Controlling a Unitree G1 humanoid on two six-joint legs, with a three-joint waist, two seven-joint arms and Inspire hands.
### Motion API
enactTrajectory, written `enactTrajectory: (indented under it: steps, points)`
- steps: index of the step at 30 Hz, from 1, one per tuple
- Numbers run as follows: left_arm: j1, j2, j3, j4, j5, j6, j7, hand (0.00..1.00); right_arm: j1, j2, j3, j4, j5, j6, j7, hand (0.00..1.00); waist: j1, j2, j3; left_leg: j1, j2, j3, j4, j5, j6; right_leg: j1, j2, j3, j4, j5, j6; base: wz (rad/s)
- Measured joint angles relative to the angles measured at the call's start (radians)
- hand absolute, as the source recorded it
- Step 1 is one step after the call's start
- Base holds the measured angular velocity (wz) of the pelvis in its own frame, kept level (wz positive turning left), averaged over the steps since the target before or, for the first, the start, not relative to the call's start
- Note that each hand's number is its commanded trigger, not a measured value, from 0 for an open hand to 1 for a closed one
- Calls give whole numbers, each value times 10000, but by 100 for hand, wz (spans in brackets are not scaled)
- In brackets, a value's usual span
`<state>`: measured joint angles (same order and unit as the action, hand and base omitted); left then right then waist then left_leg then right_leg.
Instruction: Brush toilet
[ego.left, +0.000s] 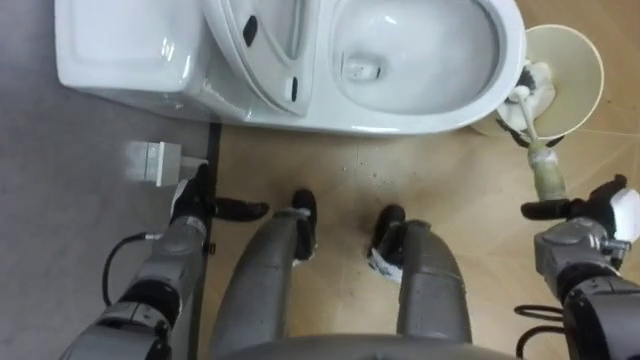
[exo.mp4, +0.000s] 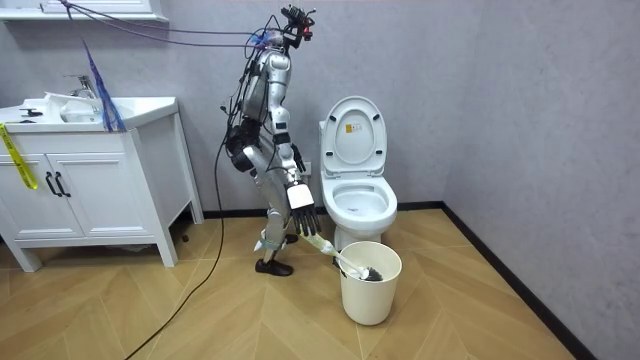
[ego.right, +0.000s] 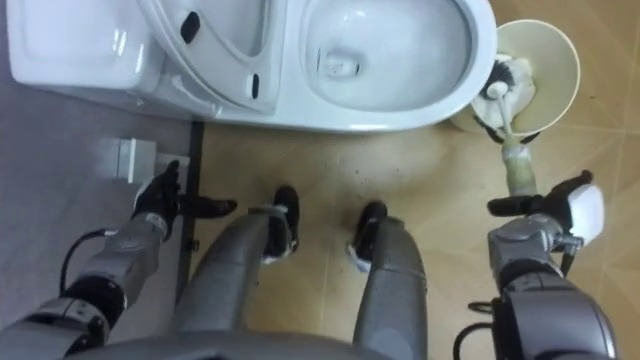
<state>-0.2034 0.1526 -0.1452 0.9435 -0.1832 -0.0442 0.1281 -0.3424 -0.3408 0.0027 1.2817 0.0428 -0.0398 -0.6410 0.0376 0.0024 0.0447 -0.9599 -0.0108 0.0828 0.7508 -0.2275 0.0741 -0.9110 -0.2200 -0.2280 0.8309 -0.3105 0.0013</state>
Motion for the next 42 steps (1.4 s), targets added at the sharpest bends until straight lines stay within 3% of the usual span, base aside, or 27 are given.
enactTrajectory:
  steps: [5,10,21,28,34,42]
  points:
    - [-41,207,-168,-714,-7,7,0,0,-346,-257,160,-61,269,127,-15,0,44,77,35,-1141,9,31,1305,-323,-24,-1182,-260,118,1452,-480,-178,6]
    - [-111,236,-247,-1694,-21,-9,0,0,-483,-605,450,-93,402,182,-15,0,223,123,45,-2018,-28,81,2341,-587,-55,-2121,-578,302,2689,-924,-325,9]
    - [-322,253,-691,-2690,38,-56,-4,0,-1176,-936,646,-154,469,90,-16,0,266,119,49,-3206,-2,-16,3656,-911,-202,-3297,-762,388,4145,-1471,-596,5]
    - [-153,264,-968,-2838,-1,-54,-7,0,-1237,-937,747,-377,584,79,-5,0,306,122,53,-3222,108,-11,3992,-1170,-278,-3313,-753,382,4432,-1702,-712,-3]
    - [165,552,-1333,-3125,13,-53,-5,0,-1215,-975,1075,-448,1702,74,51,0,318,148,56,-3289,151,45,4327,-1441,-338,-3360,-765,399,4760,-1985,-747,0]
    - [341,671,-1330,-3306,-11,-35,-10,0,-668,-1265,1462,-359,2476,93,1062,0,534,212,42,-3384,186,44,4303,-1490,-366,-3450,-751,361,4720,-2017,-766,0]
